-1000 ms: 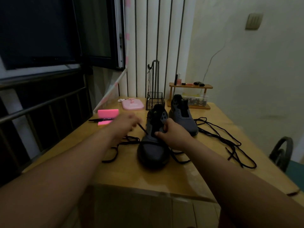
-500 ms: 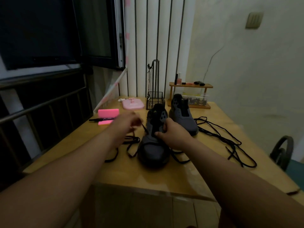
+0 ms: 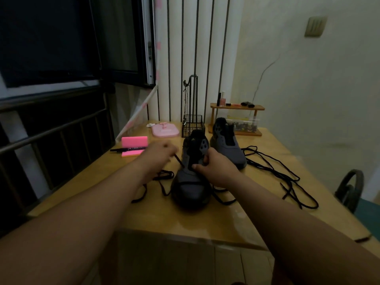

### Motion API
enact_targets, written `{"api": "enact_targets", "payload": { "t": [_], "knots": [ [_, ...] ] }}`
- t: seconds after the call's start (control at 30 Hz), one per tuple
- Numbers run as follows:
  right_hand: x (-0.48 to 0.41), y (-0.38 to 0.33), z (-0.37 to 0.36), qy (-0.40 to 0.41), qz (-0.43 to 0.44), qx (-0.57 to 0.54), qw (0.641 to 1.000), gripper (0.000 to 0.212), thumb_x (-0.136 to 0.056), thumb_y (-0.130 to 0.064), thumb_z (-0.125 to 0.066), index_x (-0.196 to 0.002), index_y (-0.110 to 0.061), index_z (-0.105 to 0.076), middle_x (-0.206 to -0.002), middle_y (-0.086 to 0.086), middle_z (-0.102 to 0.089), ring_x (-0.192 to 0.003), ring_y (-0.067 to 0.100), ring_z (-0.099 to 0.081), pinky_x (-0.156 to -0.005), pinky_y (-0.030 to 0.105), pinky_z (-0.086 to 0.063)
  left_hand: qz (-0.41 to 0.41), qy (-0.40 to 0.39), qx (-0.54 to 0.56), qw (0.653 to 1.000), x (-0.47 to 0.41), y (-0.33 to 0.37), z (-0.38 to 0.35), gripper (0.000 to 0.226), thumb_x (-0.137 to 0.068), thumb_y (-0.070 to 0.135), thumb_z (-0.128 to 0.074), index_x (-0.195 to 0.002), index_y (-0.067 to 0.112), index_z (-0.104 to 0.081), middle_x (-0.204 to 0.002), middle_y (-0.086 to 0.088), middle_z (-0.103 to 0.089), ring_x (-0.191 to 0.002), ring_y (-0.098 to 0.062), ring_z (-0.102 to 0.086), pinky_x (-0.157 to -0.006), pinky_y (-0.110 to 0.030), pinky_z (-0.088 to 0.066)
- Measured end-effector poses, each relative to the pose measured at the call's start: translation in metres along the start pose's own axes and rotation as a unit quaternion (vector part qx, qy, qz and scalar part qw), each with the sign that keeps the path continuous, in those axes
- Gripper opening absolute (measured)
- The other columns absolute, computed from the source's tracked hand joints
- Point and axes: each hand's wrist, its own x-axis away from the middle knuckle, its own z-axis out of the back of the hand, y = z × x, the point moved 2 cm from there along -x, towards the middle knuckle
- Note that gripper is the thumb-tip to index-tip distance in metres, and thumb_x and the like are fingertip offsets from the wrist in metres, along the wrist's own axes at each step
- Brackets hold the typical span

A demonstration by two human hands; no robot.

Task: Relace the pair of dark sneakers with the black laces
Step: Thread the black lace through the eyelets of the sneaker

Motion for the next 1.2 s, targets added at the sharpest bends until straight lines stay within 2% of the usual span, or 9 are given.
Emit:
{"api": "enact_targets", "payload": {
  "t": [0.1,0.23,0.33,0.47,0.53,0.73,0.83,0.97,1.2],
  "knots": [
    [0.000,0.000,-0.001,0.002,-0.006,-0.005,1.000,0.038,-0.093,-0.050,-0.072,-0.094,-0.025,-0.043,-0.091,0.000,-0.058,-0.077,0.015,-0.055,-0.060,0.032,-0.039,0.035,0.104,0.242,0.964,-0.002,-0.006,0.010,0.012,-0.105,0.013,-0.054,-0.096,0.007,-0.062,-0.088,-0.012,-0.061,-0.081,-0.024,-0.065,-0.076,-0.037,-0.061],
    [-0.001,-0.001,-0.001,0.004,-0.008,0.004,1.000,0.039,-0.092,-0.051,-0.073,-0.096,-0.025,-0.043,-0.090,-0.002,-0.057,-0.076,0.013,-0.054,-0.058,0.031,-0.037,-0.016,0.000,-0.202,0.979,0.006,-0.013,-0.007,0.034,-0.100,0.053,-0.061,-0.101,0.019,-0.057,-0.094,-0.005,-0.064,-0.082,-0.022,-0.061,-0.067,-0.035,-0.050],
    [-0.001,-0.001,-0.001,0.004,-0.005,0.010,1.000,0.038,-0.092,-0.050,-0.072,-0.094,-0.026,-0.043,-0.090,-0.003,-0.058,-0.076,0.012,-0.054,-0.059,0.030,-0.039,-0.024,-0.109,-0.299,0.948,0.010,-0.007,-0.017,0.043,-0.096,0.059,-0.064,-0.085,0.017,-0.062,-0.081,-0.002,-0.061,-0.075,-0.017,-0.056,-0.062,-0.031,-0.040],
    [0.001,-0.001,0.001,-0.005,-0.005,-0.002,1.000,0.038,-0.093,-0.050,-0.073,-0.095,-0.027,-0.042,-0.088,-0.003,-0.055,-0.074,0.012,-0.052,-0.058,0.030,-0.036,-0.008,0.014,0.058,0.998,-0.001,0.001,0.007,0.014,-0.101,0.019,-0.063,-0.090,0.010,-0.065,-0.090,-0.012,-0.061,-0.086,-0.024,-0.058,-0.076,-0.037,-0.051],
    [0.001,-0.001,0.000,-0.008,-0.004,-0.008,1.000,0.039,-0.093,-0.051,-0.072,-0.099,-0.026,-0.044,-0.088,-0.005,-0.054,-0.076,0.012,-0.053,-0.059,0.030,-0.038,0.018,0.102,0.242,0.965,-0.007,-0.004,0.020,0.007,-0.098,0.009,-0.060,-0.094,0.007,-0.065,-0.091,-0.013,-0.062,-0.086,-0.025,-0.062,-0.076,-0.036,-0.056],
    [0.003,-0.006,0.003,-0.010,0.008,-0.012,1.000,0.036,-0.094,-0.045,-0.073,-0.092,-0.031,-0.040,-0.084,-0.011,-0.050,-0.072,0.004,-0.047,-0.057,0.026,-0.035,0.007,-0.077,-0.206,0.976,0.012,-0.013,0.000,0.039,-0.095,0.055,-0.068,-0.099,0.017,-0.063,-0.095,-0.002,-0.065,-0.086,-0.018,-0.060,-0.068,-0.032,-0.044],
    [0.003,-0.006,0.004,-0.011,0.008,-0.013,1.000,0.040,-0.095,-0.045,-0.072,-0.085,-0.033,-0.036,-0.084,-0.009,-0.051,-0.071,0.006,-0.048,-0.057,0.027,-0.034,-0.003,-0.150,-0.154,0.977,0.014,-0.011,-0.003,0.028,-0.102,0.039,-0.065,-0.083,0.018,-0.065,-0.082,-0.001,-0.059,-0.077,-0.016,-0.053,-0.069,-0.031,-0.042],
    [0.001,-0.004,0.001,-0.024,0.004,-0.027,0.999,0.037,-0.094,-0.048,-0.071,-0.093,-0.028,-0.041,-0.087,-0.003,-0.054,-0.074,0.013,-0.051,-0.060,0.030,-0.037,0.016,0.093,0.145,0.985,0.001,-0.005,0.020,0.017,-0.103,0.020,-0.056,-0.089,0.015,-0.064,-0.084,-0.006,-0.053,-0.078,-0.020,-0.050,-0.071,-0.032,-0.048],
    [0.028,0.001,0.037,-0.198,-0.040,-0.039,0.979,0.053,-0.098,-0.072,-0.045,-0.110,-0.023,-0.059,-0.097,-0.005,-0.062,-0.081,0.015,-0.063,-0.069,0.028,-0.051,-0.085,-0.037,-0.211,0.973,0.014,-0.023,0.000,0.036,-0.096,0.052,-0.066,-0.128,0.039,-0.055,-0.133,0.006,-0.047,-0.123,-0.016,-0.051,-0.088,-0.030,-0.048]
  ]
}}
